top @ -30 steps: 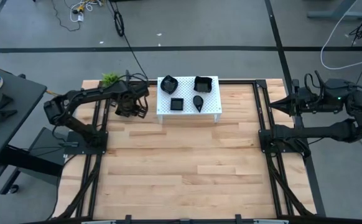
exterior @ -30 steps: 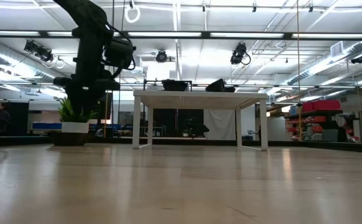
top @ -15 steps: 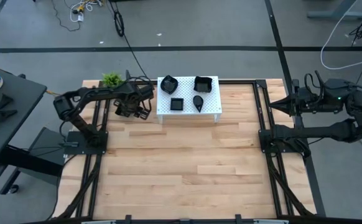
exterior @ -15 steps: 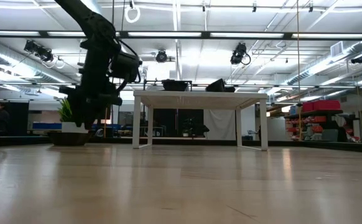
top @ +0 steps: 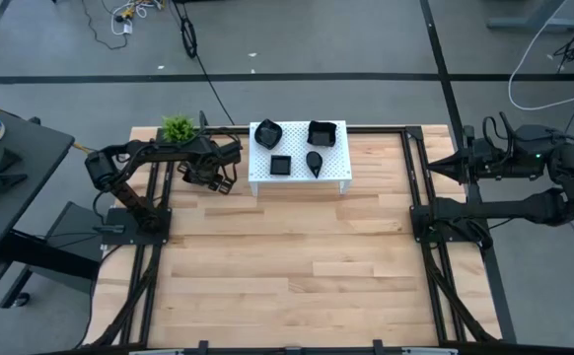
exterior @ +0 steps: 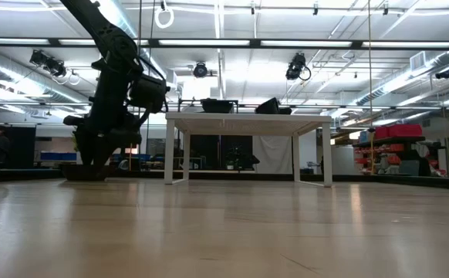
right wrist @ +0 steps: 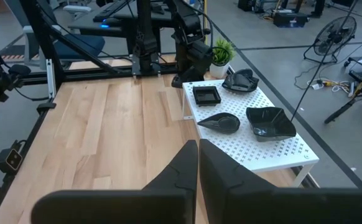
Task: Pick & Place Mini shaped plates
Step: Stack the distorted square plate on top of the distorted square plate on the shelf
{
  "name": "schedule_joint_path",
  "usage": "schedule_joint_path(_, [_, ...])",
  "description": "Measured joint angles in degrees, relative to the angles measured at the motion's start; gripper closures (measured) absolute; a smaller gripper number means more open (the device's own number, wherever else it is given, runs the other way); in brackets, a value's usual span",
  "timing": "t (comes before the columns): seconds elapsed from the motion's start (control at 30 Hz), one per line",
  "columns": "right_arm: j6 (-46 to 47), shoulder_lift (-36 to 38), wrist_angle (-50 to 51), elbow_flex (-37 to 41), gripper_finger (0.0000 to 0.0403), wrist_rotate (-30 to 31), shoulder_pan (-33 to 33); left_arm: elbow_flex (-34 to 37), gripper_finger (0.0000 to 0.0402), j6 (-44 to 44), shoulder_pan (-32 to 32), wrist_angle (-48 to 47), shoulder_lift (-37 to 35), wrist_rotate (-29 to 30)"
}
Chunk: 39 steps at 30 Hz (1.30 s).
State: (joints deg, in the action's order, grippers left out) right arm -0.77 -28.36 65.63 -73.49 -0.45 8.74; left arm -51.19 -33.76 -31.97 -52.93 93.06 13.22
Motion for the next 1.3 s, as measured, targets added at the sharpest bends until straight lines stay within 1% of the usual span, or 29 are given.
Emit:
schedule_joint_path(0.1, [0.01,0.0,0.0,0.0,0.0383,0.01,0.02,0.01,0.0242,0.02,0.0,0.36,0.0,0.29])
schedule_joint_path(0.2, [0.02,0.0,0.02,-0.01,0.0383,0.0,-0.01,0.01,0.0251,0.07,0.0,0.99,0.0,0.89])
schedule_joint_path(0.63, [0.02,0.0,0.01,-0.01,0.0383,0.0,0.01,0.01,0.034,1.3,0.11,2.6,0.0,3.35])
schedule_joint_path(0.87, [0.0,0.0,0.0,0.0,0.0383,0.01,0.02,0.01,0.0371,1.47,0.33,3.06,0.0,3.34])
schedule_joint_path(1.1, [0.01,0.0,0.02,0.01,0.0383,0.01,0.0,0.01,0.0393,1.51,1.09,3.22,0.0,4.13])
schedule_joint_path(1.3, [0.02,0.0,0.02,0.01,0.0383,0.0,0.02,0.01,0.0393,1.52,1.38,3.16,0.0,4.35])
